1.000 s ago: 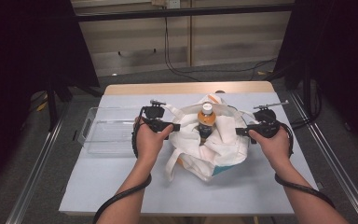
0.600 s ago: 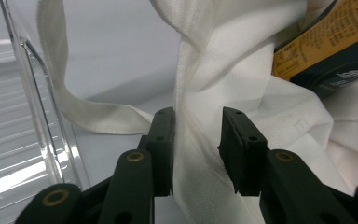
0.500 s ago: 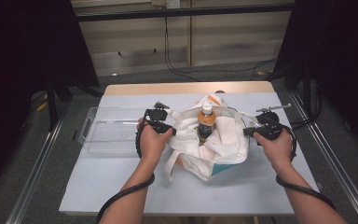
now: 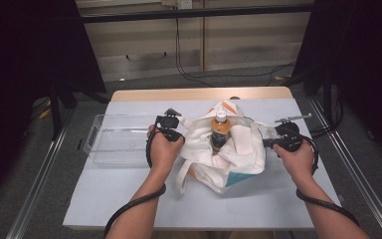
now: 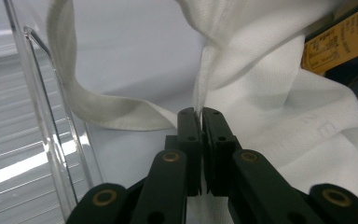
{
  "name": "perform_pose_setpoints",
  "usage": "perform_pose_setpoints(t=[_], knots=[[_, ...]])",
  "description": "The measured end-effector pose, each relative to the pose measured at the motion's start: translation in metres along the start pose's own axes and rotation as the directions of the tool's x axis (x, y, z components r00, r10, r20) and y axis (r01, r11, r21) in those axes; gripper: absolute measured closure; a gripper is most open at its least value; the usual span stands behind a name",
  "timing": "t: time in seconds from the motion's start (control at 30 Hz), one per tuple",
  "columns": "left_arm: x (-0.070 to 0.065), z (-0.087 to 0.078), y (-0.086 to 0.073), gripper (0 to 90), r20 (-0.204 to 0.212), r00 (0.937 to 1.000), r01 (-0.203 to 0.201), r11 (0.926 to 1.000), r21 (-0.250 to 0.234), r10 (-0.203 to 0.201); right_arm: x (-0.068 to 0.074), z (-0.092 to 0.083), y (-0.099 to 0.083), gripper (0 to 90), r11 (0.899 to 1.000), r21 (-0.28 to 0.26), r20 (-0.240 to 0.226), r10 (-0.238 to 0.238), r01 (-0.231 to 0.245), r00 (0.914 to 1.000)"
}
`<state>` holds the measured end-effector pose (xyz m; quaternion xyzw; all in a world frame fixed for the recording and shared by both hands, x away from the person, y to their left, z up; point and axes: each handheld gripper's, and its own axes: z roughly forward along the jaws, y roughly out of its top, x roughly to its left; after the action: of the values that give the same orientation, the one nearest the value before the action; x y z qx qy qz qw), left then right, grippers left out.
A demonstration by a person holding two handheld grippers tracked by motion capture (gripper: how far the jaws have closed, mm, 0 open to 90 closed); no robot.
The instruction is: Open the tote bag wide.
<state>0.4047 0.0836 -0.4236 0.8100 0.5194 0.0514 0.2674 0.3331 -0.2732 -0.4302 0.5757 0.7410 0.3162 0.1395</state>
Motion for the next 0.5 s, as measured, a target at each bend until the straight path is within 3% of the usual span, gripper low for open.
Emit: perform_pose_setpoints(t=[0.5], knots=[[0.005, 0.009, -0.007, 87.6, 0.003, 1.0000, -0.001, 1.0000, 0.003, 0.001, -0.003, 0.016, -0.013, 90.0, 1.000, 0.027, 0.009, -0.004, 0.004, 0.9999]])
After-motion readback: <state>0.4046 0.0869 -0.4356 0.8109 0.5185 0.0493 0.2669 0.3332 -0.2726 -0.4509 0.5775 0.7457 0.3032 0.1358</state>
